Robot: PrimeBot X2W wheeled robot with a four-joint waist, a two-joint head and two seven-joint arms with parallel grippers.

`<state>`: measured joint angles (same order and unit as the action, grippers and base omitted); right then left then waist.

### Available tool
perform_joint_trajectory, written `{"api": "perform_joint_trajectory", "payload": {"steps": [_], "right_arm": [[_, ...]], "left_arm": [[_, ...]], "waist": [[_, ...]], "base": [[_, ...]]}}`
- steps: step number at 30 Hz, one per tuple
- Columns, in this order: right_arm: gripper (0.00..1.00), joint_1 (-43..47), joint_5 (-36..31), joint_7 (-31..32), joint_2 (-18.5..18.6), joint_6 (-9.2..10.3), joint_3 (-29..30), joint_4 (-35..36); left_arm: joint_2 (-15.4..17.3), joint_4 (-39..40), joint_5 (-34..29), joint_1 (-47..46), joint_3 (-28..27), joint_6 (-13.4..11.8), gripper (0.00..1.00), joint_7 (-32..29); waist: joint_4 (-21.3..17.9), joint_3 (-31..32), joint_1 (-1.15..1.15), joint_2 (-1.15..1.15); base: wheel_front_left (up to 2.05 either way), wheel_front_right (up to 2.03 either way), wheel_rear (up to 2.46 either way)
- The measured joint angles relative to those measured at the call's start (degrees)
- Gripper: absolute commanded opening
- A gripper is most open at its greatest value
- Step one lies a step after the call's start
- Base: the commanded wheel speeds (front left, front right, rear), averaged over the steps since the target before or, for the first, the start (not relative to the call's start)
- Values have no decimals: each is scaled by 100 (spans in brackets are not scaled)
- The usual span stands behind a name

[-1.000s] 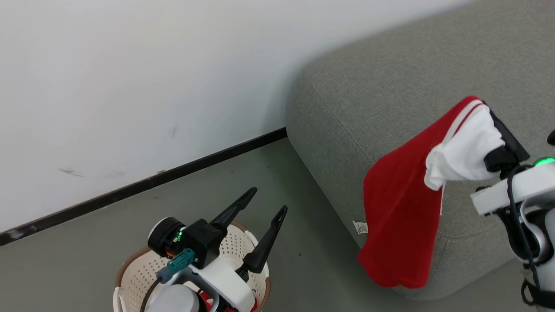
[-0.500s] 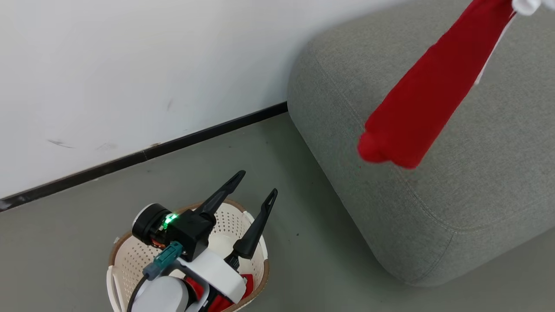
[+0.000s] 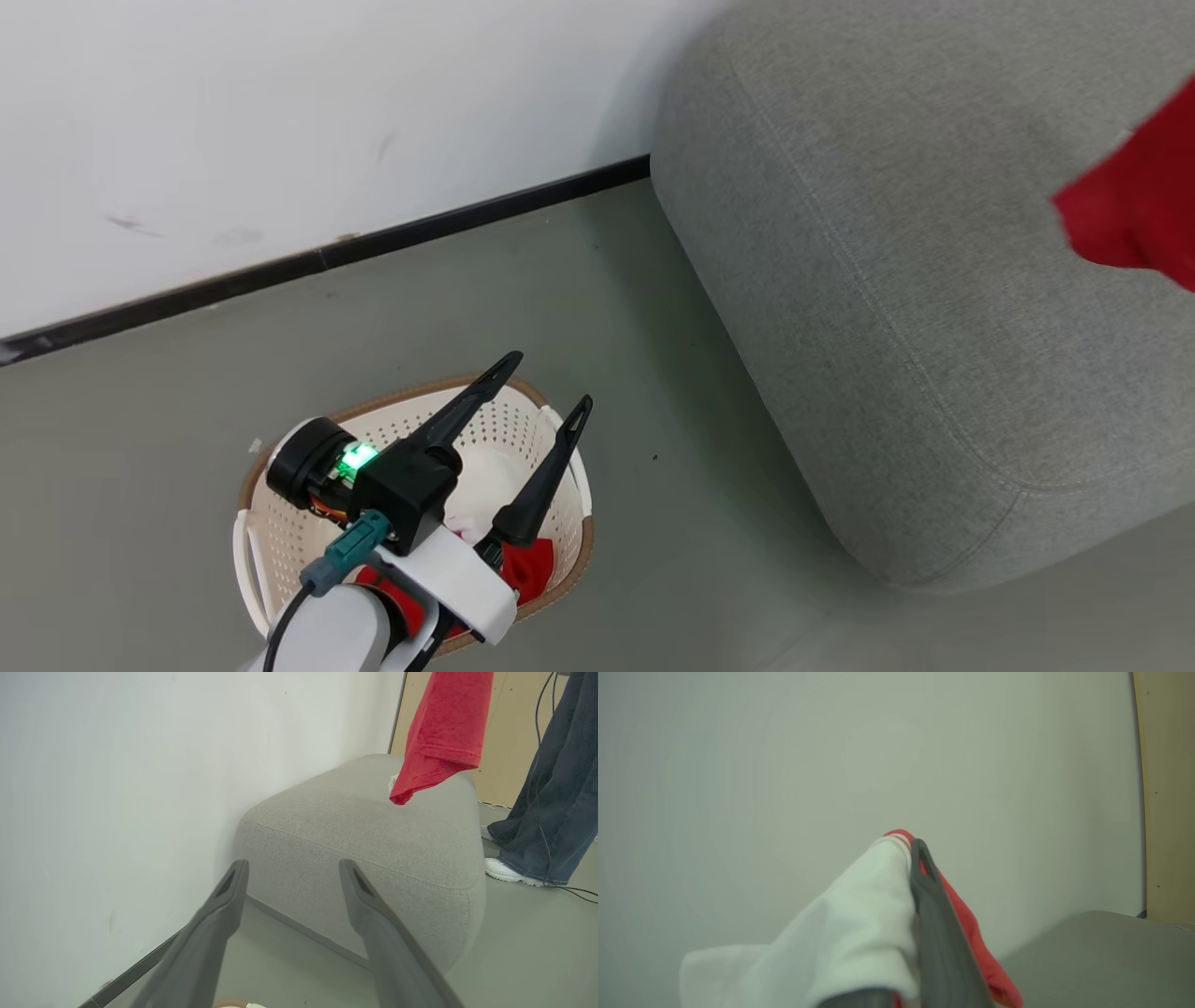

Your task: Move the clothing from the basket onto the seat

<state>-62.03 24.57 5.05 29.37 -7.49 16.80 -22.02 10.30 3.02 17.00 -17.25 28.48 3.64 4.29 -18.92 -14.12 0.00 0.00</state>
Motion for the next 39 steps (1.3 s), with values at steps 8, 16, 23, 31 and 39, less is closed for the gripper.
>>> {"api": "perform_joint_trajectory", "payload": {"steps": [8,16,23,31,39], "right_arm": [[0,-168,-127,-51,276,0,219,-318],[0,-166,-156,-204,348,0,320,-561],[0,-151,-157,-423,377,0,423,-780],[0,498,-238,-666,-98,0,331,-1440],[0,1009,-298,-1069,-651,0,374,-2157]], "left_arm": [[105,197,-148,-134,41,4,100,-141],[149,367,-167,-282,81,12,100,-255],[218,501,-204,-380,103,55,100,-374],[276,592,-260,-500,110,58,100,-508],[385,658,-296,-604,77,63,100,-605]], "waist": [[128,-327,0,0],[180,-598,0,0],[193,-844,0,0],[207,-1092,0,0],[262,-1288,0,0]], "base": [[0,0,0],[0,0,0],[0,0,0],[0,0,0],[0,0,0]]}}
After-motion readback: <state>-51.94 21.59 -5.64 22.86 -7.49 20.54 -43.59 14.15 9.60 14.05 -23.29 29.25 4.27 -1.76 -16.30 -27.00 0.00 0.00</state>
